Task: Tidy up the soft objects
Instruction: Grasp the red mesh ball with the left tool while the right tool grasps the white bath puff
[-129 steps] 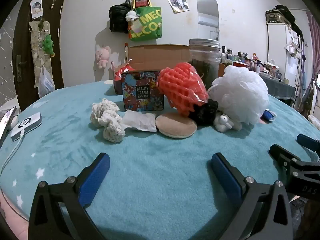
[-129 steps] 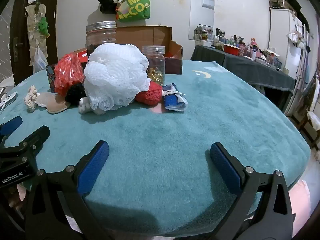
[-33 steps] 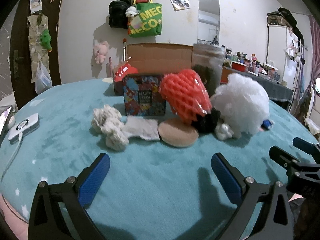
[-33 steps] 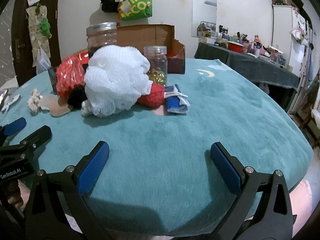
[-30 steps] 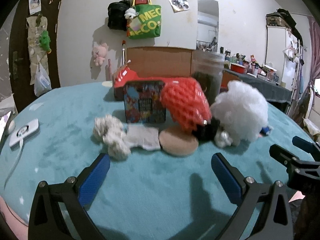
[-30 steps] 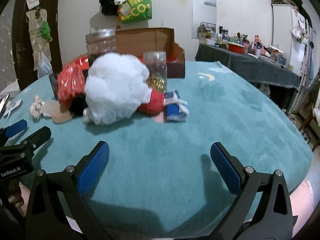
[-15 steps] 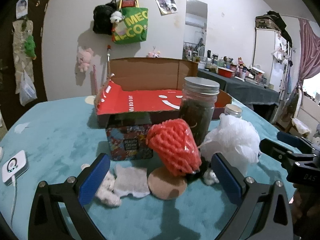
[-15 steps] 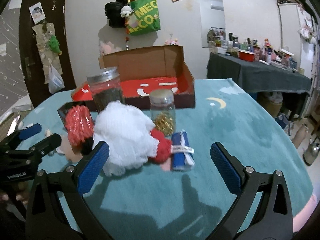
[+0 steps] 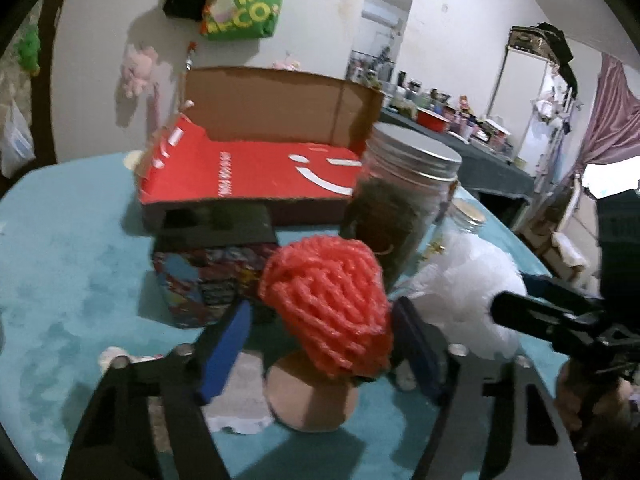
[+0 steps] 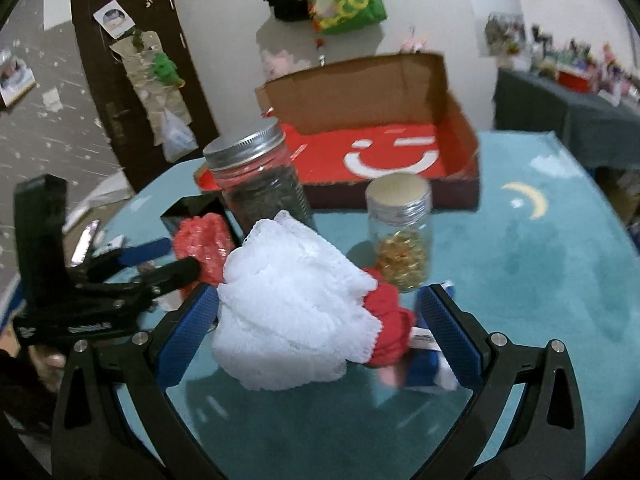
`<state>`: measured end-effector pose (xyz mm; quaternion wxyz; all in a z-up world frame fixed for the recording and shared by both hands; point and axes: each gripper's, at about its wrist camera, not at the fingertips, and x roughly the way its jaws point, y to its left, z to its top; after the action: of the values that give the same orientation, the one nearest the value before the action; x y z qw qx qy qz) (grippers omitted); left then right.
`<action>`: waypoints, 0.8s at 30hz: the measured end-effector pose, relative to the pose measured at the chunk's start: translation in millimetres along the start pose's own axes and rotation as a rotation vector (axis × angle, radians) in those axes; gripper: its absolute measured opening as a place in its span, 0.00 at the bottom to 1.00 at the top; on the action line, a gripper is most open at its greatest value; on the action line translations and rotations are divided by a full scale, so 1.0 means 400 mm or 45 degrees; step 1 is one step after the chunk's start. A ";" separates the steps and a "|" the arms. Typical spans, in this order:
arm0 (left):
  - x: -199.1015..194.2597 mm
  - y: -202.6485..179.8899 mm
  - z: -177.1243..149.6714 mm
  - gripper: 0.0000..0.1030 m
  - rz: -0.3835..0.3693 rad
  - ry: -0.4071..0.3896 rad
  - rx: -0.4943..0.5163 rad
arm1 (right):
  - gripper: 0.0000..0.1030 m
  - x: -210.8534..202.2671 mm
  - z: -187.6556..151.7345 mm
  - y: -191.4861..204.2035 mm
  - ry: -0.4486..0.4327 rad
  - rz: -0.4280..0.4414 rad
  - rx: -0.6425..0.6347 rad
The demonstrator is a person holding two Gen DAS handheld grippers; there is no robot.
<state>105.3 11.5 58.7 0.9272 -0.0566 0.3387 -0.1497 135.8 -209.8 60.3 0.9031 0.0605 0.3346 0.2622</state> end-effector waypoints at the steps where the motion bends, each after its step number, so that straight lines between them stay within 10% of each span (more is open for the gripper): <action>1: 0.001 -0.003 0.000 0.57 -0.020 0.005 0.008 | 0.94 0.006 0.000 -0.004 0.012 0.027 0.013; 9: -0.019 -0.015 -0.014 0.38 -0.061 -0.021 0.048 | 0.41 0.004 -0.021 0.006 0.020 0.162 0.030; 24: -0.109 -0.041 0.006 0.35 -0.066 -0.135 0.117 | 0.22 -0.095 -0.012 0.059 -0.169 0.037 -0.024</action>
<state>71.4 9.9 90.6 0.9413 -0.0304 0.2802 -0.1857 98.4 -209.4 85.1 0.9200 0.0742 0.2704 0.2739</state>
